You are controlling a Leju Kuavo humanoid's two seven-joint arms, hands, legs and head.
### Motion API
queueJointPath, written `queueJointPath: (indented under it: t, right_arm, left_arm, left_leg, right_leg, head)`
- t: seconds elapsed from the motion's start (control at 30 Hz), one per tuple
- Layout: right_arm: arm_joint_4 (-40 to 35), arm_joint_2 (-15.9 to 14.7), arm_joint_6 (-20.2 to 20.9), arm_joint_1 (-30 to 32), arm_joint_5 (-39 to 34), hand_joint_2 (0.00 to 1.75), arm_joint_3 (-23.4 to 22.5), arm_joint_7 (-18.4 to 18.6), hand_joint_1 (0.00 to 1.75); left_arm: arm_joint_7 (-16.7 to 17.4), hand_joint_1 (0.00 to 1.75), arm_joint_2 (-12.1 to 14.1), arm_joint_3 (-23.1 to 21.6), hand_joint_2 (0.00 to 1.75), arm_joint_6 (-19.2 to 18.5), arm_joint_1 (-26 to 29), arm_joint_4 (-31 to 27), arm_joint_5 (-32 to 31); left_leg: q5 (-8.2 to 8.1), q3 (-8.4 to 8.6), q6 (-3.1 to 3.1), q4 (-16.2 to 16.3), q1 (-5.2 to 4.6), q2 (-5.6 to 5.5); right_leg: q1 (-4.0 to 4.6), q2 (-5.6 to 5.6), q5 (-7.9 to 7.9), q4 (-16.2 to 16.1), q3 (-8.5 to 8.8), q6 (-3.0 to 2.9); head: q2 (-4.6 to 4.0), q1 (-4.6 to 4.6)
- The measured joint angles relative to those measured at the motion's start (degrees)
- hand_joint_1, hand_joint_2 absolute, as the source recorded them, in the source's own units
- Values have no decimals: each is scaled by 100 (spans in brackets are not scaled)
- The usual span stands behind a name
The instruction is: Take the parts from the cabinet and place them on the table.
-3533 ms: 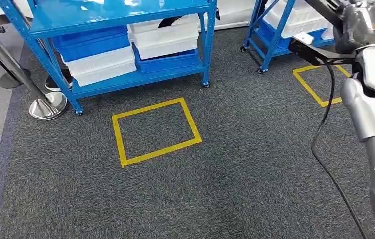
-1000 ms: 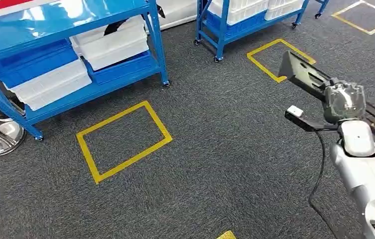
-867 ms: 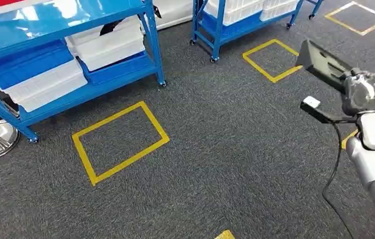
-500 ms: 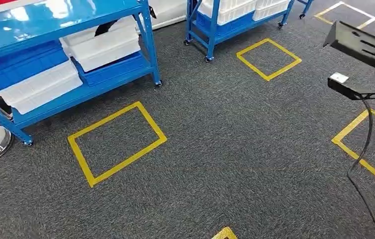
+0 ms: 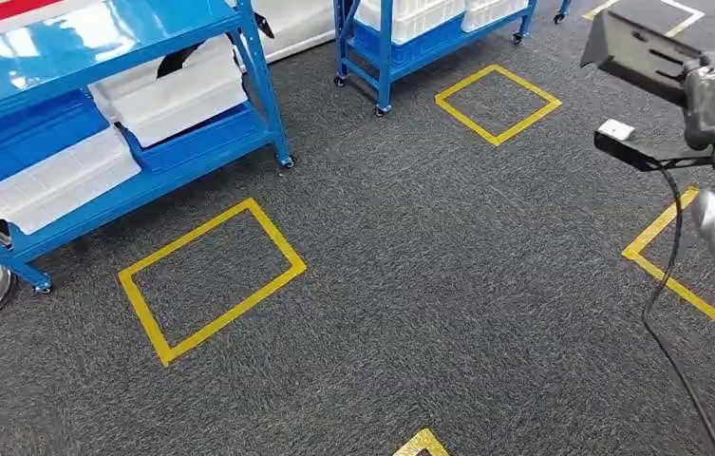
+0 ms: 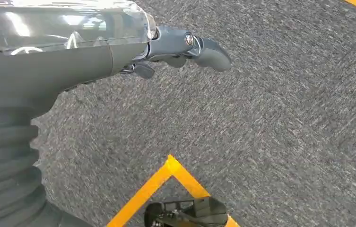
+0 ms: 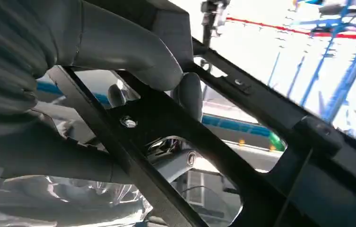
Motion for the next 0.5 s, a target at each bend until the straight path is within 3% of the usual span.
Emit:
queueJointPath:
  t: [0.07, 0.1, 0.23, 0.27, 0.3, 0.4, 0.43, 0.47, 0.5]
  right_arm:
    - [-115, 55, -66, 175, -64, 175, 18, 26, 175]
    - [-233, 68, -92, 309, -68, 175, 18, 72, 175]
    - [-772, 114, -134, 941, 136, 175, 18, 252, 175]
    - [-948, 116, -136, 1114, 210, 175, 18, 328, 175]
    - [-1067, 118, -145, 1218, 286, 175, 18, 400, 175]
    - [-1386, 136, -151, 1452, 443, 175, -2, 477, 175]
    - [-1478, 136, -153, 1526, 454, 175, -15, 450, 175]
    - [-1555, 136, -153, 1574, 428, 175, -39, 394, 175]
    - [-1613, 131, -153, 1584, 388, 175, -63, 336, 175]
  left_arm:
    - [-17, 0, 7, 33, 175, 18, 3, 0, 20]
    - [-22, 0, 37, 42, 175, 39, 8, 0, 24]
    - [-22, 0, 20, 44, 175, 140, 47, 17, 4]
    - [-15, 0, 20, 44, 175, 151, 48, 20, -4]
    - [-13, 0, 17, 44, 175, 171, 45, 20, -4]
    - [22, 0, 17, 46, 175, 188, 54, 26, -26]
    - [33, 0, 17, 46, 175, 188, 57, 26, -48]
    - [41, 0, 17, 46, 175, 188, 62, 28, -59]
    - [48, 0, 15, 46, 175, 190, 73, 31, -66]
  left_leg:
    - [552, 507, 168, -1114, -59, -92]
    - [474, 613, 247, -1307, -61, -178]
    - [556, 689, 285, -1511, -97, -142]
    - [658, 787, 249, -1711, -18, -90]
    - [704, 833, 243, -1803, -39, -74]
    - [716, 816, 257, -1801, -42, -28]
    - [708, 815, 255, -1790, -41, -10]
    - [692, 814, 244, -1770, -36, 11]
    - [669, 809, 226, -1734, -30, 28]
  right_leg:
    - [36, 36, -4, -6, 33, -5]
    - [23, 36, -1, -27, 31, -1]
    - [-20, 97, 79, -133, 48, 122]
    - [-3, 66, 47, -125, 60, 140]
    - [4, -22, -50, -8, 9, 159]
    - [-12, -66, -655, 1193, -553, 216]
    - [-30, -70, -720, 1479, -696, 242]
    - [-53, -84, -627, 1477, -710, 270]
    - [-76, -105, -434, 1217, -582, 292]
  head:
    - [-2, 0]
    - [0, 4]
    - [-2, 0]
    - [-2, 0]
    - [0, 2]
    - [-2, 2]
    - [-2, 2]
    - [-2, 4]
    - [-2, 4]
